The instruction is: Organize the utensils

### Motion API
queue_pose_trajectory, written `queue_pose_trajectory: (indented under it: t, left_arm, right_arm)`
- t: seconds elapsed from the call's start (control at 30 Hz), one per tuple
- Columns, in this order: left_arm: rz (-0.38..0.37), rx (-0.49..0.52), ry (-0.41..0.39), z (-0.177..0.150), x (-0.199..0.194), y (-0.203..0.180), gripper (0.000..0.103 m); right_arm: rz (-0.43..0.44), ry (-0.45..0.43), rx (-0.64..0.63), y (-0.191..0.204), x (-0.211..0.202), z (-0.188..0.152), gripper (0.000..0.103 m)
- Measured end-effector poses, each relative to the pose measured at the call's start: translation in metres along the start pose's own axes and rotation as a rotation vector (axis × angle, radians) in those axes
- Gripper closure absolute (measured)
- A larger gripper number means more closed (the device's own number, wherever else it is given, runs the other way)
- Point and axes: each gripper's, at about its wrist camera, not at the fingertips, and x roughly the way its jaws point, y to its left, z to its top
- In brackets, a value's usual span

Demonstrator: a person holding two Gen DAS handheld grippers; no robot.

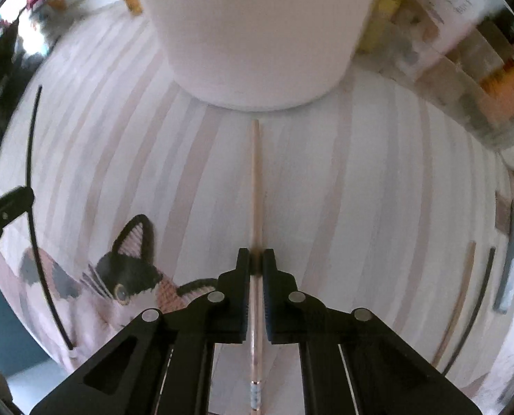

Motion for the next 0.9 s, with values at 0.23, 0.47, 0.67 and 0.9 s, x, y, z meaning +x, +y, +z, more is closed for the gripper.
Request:
queue_pose_trajectory:
  t: [0.23, 0.47, 0.67, 0.9]
  left_arm:
    - [-0.055, 0.028, -0.066, 0.001, -0.036, -0.014, 0.100]
    - [-0.114, 0.068, -0.150, 0.004, -0.082, -0.033, 0.100]
    - [-0.200, 0.068, -0.269, 0.027, -0.143, -0.045, 0.100]
    - [-0.271, 0.083, -0.428, 0.061, -0.219, -0.059, 0.103]
  right_arm:
    - [0.093, -0.193, 0.085, -0.024, -0.055, -0.024, 0.096]
    - [0.137, -0.397, 0.146, -0.038, -0.113, -0.034, 0.096]
    - [0.186, -0.565, 0.212, -0.054, -0.178, -0.018, 0.096]
    - [0.233, -0.726, 0.223, -0.061, -0.244, 0.021, 0.096]
